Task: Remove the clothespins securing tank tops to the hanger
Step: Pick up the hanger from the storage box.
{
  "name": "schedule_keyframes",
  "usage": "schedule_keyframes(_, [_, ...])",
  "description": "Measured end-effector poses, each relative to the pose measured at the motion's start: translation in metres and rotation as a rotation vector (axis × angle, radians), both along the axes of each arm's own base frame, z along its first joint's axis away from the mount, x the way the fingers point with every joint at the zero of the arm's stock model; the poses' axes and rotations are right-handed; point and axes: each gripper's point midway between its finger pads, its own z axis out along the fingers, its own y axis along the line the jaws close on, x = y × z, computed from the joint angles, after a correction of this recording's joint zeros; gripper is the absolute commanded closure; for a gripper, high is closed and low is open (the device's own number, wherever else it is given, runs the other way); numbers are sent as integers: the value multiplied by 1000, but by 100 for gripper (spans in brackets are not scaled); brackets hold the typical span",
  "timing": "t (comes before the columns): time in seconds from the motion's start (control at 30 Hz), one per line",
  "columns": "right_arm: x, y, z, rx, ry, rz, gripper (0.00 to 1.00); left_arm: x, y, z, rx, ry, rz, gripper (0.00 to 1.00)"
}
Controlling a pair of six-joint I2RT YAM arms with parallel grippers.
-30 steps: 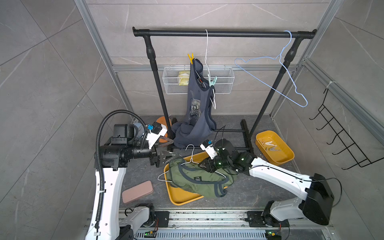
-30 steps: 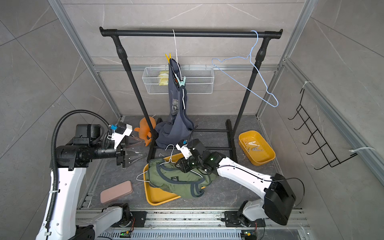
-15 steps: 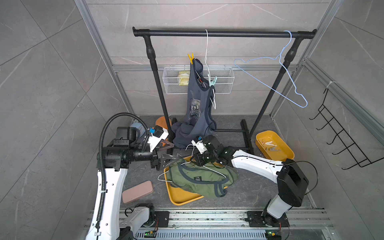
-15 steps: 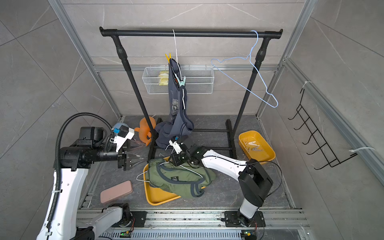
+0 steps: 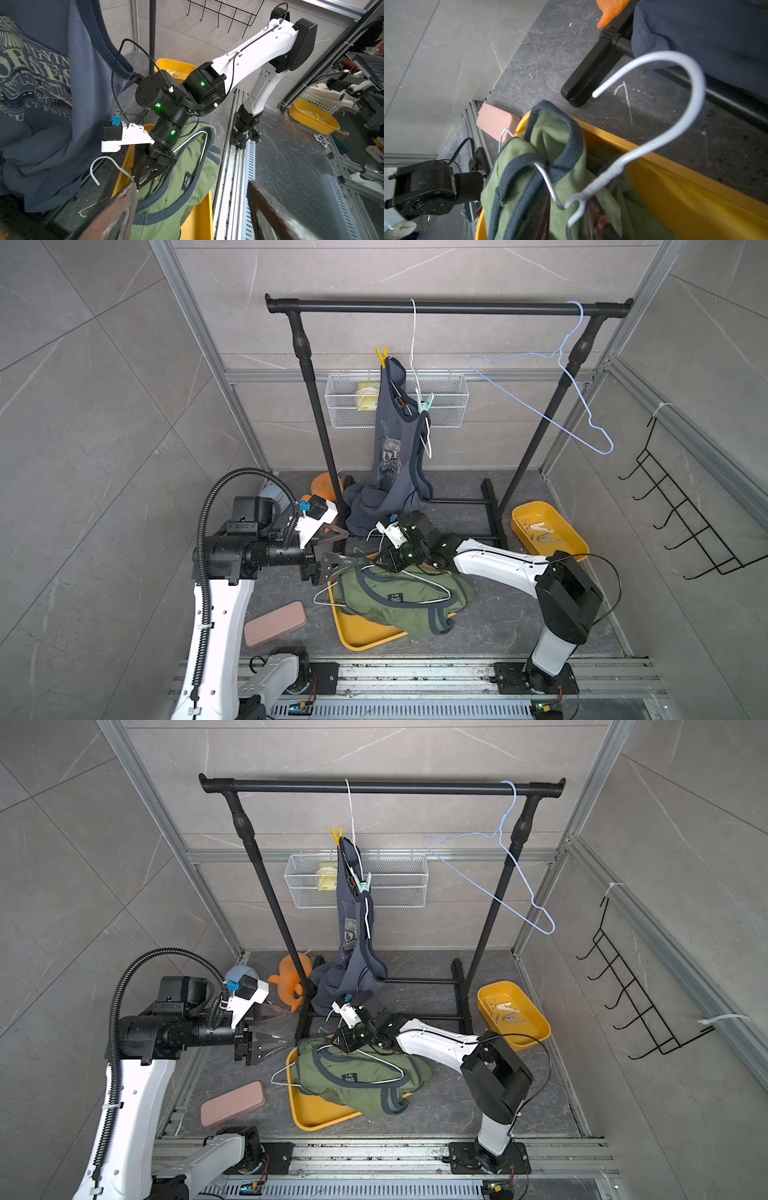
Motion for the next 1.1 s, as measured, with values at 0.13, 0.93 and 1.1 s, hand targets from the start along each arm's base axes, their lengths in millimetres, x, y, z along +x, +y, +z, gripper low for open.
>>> schedule_keyframes(0.13, [1, 2, -4, 21, 21, 10, 86, -1, 0, -4, 1, 14, 0, 15])
schedule_keyframes(0.93, [-18, -16, 85, 124, -126, 68, 100, -9, 5, -4, 24, 29, 64, 31])
schedule_keyframes(1.1, [-21, -20, 84, 105, -126, 74, 100, -8, 5, -9, 23, 50, 67, 34])
